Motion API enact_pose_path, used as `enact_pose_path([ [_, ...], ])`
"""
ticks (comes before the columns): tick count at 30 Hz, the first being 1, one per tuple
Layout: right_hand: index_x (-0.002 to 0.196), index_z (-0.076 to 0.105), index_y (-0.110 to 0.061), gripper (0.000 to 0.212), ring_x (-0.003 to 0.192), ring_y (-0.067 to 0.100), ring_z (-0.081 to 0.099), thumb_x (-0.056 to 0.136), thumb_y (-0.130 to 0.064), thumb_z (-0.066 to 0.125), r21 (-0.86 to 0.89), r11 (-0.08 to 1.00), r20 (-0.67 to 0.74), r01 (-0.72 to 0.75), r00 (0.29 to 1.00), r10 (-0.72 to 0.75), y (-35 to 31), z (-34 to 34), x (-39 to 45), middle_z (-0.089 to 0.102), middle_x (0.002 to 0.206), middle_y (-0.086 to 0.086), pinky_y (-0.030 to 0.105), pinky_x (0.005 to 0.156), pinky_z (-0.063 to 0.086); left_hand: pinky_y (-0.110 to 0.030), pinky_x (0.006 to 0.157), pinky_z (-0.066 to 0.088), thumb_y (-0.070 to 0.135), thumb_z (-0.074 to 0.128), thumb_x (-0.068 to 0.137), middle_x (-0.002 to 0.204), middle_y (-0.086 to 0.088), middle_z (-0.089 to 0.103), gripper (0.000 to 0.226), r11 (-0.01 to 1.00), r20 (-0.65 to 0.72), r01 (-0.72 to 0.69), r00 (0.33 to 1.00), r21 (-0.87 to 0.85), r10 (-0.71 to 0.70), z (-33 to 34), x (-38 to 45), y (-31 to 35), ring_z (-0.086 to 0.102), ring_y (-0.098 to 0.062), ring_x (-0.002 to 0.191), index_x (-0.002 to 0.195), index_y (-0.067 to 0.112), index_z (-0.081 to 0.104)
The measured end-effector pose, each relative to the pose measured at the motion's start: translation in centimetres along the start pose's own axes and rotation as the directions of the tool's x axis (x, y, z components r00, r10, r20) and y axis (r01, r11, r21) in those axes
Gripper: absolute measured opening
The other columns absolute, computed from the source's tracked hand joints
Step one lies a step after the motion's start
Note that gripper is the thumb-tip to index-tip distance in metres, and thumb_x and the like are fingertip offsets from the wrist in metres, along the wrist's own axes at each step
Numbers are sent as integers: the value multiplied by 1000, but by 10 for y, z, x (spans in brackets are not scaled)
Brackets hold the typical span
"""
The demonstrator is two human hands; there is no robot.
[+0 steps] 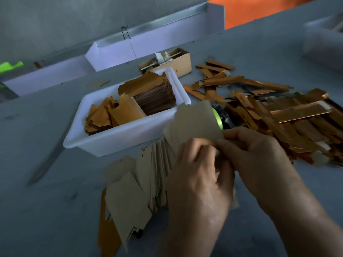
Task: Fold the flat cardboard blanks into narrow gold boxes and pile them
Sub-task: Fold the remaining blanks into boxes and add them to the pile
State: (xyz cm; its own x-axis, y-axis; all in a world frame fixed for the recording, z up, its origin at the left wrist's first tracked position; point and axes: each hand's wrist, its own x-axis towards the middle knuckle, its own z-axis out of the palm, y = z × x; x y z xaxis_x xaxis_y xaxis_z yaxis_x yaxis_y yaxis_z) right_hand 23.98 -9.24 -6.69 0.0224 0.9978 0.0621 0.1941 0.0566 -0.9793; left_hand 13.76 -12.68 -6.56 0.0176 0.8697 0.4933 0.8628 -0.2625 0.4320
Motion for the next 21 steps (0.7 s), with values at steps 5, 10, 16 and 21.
enact_pose_path([
  [5,78,64,-29,10,70,6,67,83,-20,64,121,992,-42,-46,998,51,10,-6,4,69,77,-13,27,59,55,-6,97,34,56,58,78,127,9,47,47,969,-74,150,983,-196,-167,-7,1,-7,43,-2,121,114,25,61],
  [10,77,65,-28,4,72,4,65,81,-27,65,155,985,-33,-71,996,77,16,1,-3,68,75,-15,32,65,57,-6,66,49,38,74,73,101,23,62,66,620,87,545,786,-564,-612,-10,11,-16,60,15,91,132,30,44],
  [16,73,64,-26,13,67,10,63,75,-39,59,30,999,-49,-18,999,19,15,2,-8,66,69,-10,43,67,57,-38,78,56,28,77,59,92,-1,76,45,244,357,580,726,-777,-587,-9,14,-28,72,-18,86,102,18,69],
  [21,71,65,-31,13,72,4,63,70,-44,61,13,1000,-11,5,1000,-5,15,2,-13,66,73,-13,21,61,54,-14,58,53,20,77,74,82,11,75,21,390,296,590,747,-707,-596,-7,12,-25,70,-3,74,93,22,69],
])
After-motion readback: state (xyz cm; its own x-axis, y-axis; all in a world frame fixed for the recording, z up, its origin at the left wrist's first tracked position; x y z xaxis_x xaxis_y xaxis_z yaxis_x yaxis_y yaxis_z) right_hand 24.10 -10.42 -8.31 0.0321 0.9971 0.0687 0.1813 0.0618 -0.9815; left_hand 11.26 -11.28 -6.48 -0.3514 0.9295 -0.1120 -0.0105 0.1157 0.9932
